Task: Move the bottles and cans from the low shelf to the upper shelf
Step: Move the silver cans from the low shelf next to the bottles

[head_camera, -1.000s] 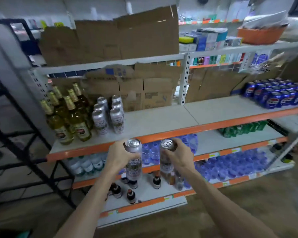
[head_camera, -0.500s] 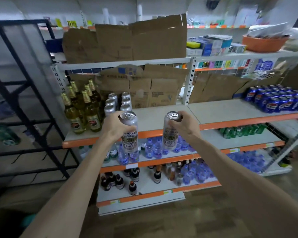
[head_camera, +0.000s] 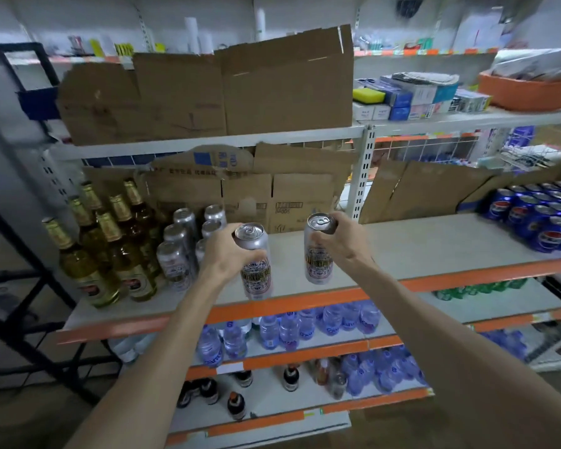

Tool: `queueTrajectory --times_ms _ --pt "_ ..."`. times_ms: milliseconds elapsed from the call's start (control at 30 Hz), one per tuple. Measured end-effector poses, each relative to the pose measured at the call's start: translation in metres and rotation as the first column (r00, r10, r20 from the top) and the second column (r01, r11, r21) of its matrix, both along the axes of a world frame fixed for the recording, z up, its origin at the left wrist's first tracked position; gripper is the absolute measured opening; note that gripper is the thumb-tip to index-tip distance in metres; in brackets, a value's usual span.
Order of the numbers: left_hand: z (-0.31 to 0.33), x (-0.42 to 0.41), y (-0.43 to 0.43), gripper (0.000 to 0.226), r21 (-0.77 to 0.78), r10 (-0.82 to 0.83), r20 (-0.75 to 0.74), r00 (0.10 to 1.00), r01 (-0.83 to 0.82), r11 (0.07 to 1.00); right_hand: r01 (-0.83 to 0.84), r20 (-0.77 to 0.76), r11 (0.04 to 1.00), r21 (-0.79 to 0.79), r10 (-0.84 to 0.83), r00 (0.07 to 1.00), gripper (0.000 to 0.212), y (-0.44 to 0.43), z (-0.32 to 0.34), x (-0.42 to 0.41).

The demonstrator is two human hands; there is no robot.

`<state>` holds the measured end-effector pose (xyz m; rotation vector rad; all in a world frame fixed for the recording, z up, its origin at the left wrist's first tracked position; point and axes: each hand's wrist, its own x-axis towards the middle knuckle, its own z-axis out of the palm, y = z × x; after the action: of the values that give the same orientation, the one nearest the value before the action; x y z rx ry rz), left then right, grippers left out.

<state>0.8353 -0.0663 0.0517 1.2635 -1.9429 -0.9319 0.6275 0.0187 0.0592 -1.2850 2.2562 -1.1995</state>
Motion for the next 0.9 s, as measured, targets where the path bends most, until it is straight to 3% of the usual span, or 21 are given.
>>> queueTrajectory --times_ms 233,500,900 --pt "-0.014 -0.037 -0.101 0.05 0.019 0.061 -0.054 0.997 -0.06 0.998 -0.027 0.005 0.999 0.046 0.027 1.0 0.037 -0.1 -0.019 -0.028" --pt "-0.057 -0.076 -0.226 0.062 0.079 0.037 0.018 0.999 -0.038 0.996 -0.048 0.063 0.992 0.119 0.041 0.997 0.049 -0.219 -0.063 -0.051" --pt "-0.101 -0.086 -0.291 0.061 0.064 0.071 0.114 0.991 -0.079 0.995 -0.096 0.103 0.979 0.18 0.078 0.992 0.051 -0.295 -0.111 -0.065"
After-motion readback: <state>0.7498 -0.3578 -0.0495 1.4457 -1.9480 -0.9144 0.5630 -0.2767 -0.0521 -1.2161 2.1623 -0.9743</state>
